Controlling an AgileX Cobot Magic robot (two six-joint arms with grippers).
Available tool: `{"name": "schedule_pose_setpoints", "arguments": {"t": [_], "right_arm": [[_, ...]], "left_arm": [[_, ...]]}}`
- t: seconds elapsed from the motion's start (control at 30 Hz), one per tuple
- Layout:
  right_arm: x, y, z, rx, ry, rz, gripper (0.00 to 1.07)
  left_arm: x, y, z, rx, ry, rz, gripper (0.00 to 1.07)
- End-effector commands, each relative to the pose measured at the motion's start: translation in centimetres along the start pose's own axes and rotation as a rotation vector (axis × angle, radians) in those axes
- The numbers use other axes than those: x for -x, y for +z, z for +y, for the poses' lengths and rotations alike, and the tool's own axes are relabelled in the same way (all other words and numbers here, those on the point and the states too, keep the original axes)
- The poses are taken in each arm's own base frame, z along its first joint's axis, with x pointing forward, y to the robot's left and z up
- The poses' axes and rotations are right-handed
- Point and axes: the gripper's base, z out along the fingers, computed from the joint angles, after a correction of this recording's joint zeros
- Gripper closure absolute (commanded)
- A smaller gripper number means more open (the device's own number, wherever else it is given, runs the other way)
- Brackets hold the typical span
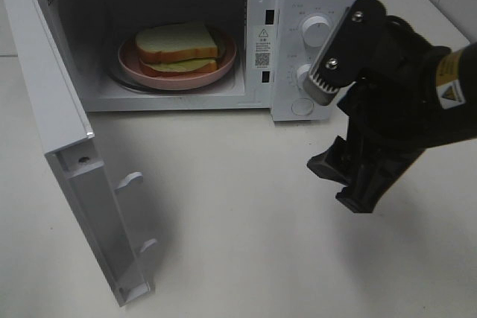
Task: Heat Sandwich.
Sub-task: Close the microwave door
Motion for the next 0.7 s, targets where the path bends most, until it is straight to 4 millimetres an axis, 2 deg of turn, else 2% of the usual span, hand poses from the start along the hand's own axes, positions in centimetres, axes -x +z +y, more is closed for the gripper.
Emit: {"name": "schedule_pose_setpoints", "arguments": {"t": [0.03,0.23,0.33,0.4,0.43,0.53,0.67,0.7], "right_arm": [[-1.4,-1.4,0.2,0.000,0.147,0.079,0.32],[-3.3,-3.7,0.4,-0.011,0.247,0.201,0.32],[-4.6,-6.0,0.5,-0.024,0.297,0.250,0.32],[-4.9,-6.5,0.5,-0.026,0.308,0.260,0.32],[-5.6,-7.6,0.7,-0.021,0.324,0.278,0.32],[-6.3,-8.7,0.9,-0.017,0.339,0.282,0.32],[-7.8,-11.2,1.3,-0.013,0.370,0.249,0.32],[-7.8,-11.2,1.3,-0.013,0.370,0.249,0.32]], "left_arm": [[-0.2,-0.2,0.0,-0.004,0.000,-0.023,0.07],[-0.2,-0.2,0.0,-0.004,0.000,-0.023,0.07],[-0.2,-0.2,0.0,-0.004,0.000,-0.023,0.07],[-0.2,-0.2,0.0,-0.004,0.000,-0.023,0.07],[-0.2,-0.2,0.0,-0.004,0.000,-0.023,0.07],[-0.2,-0.2,0.0,-0.004,0.000,-0.023,0.07],[-0.2,-0.2,0.0,-0.004,0.000,-0.023,0.07],[-0.2,-0.2,0.0,-0.004,0.000,-0.023,0.07]]}}
